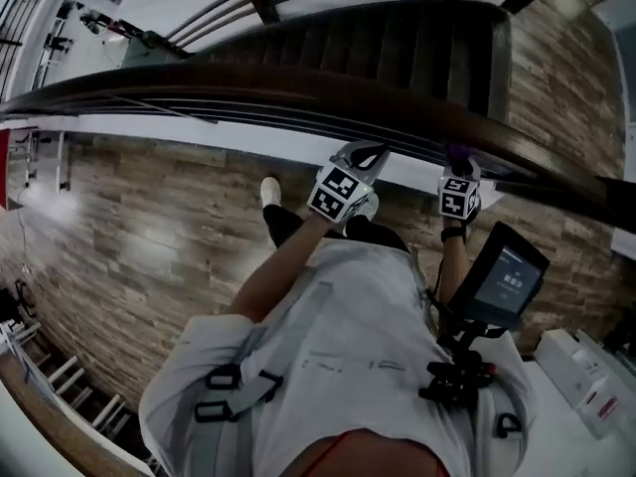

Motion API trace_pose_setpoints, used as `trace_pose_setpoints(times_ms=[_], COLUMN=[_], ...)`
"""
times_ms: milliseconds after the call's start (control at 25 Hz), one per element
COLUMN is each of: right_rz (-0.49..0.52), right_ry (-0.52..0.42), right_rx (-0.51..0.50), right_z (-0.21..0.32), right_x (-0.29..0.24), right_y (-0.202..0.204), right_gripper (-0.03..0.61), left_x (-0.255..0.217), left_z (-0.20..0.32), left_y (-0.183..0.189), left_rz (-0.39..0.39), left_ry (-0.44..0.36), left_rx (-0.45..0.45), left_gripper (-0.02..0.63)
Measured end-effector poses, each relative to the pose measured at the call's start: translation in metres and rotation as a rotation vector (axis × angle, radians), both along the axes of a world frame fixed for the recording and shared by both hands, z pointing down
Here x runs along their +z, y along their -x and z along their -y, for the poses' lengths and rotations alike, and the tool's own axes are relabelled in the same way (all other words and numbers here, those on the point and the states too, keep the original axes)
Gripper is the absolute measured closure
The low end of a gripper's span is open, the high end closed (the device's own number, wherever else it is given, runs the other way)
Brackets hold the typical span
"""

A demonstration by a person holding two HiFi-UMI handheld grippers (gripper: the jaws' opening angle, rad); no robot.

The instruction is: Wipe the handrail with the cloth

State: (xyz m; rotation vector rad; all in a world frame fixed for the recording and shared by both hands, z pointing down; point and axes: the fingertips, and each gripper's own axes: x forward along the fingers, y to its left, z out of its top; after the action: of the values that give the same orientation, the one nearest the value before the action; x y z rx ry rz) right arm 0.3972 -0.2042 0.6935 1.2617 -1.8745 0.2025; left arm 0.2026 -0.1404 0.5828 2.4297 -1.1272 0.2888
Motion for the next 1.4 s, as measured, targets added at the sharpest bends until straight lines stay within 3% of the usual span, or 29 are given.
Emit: trace_pose_setpoints(times_ms=[160, 400, 560, 720, 920, 1080, 1400], right_rz=[0.073, 0.053, 0.027, 0.017, -0.045, -0.105, -0.197], right_ry=[0.039, 0.036, 0.056, 0.102, 0.132, 0.073, 0.006], right_rx=[-0.295, -0.684, -0.852, -0.923, -1.011, -1.055, -1.076], right_z=[-0.020, -0.056, -0.078, -0.093, -0.109, -0.109, -0.088], right_x=[0.025, 0.004, 0.044, 0.072, 0.106, 0.130, 0.151], right_y=[0.170, 0.337, 0.458, 0.542, 0.639, 0.718, 0.833], right_gripper=[0.482, 0.482, 0.480, 0.480, 0.479, 0.477, 0.477], left_x=[0.013, -0.011, 0.021, 0.036, 0.053, 0.076, 0.085], left_z=[-0.009, -0.055, -0.098, -0.125, -0.143, -0.150, -0.150], left_y=[0.117, 0.247, 0.354, 0.423, 0.492, 0.548, 0.615], left_rz=[0.007, 0.036, 0.042, 0.046, 0.031, 0.012, 0.022], left_ry=[0.014, 0.052, 0.090, 0.108, 0.141, 0.165, 0.171], left_rx=[-0.228, -0.524, -0.697, -0.786, -0.824, -0.840, -0.881], left_gripper=[0.615, 0.615, 0.615, 0.615, 0.615, 0.615, 0.615])
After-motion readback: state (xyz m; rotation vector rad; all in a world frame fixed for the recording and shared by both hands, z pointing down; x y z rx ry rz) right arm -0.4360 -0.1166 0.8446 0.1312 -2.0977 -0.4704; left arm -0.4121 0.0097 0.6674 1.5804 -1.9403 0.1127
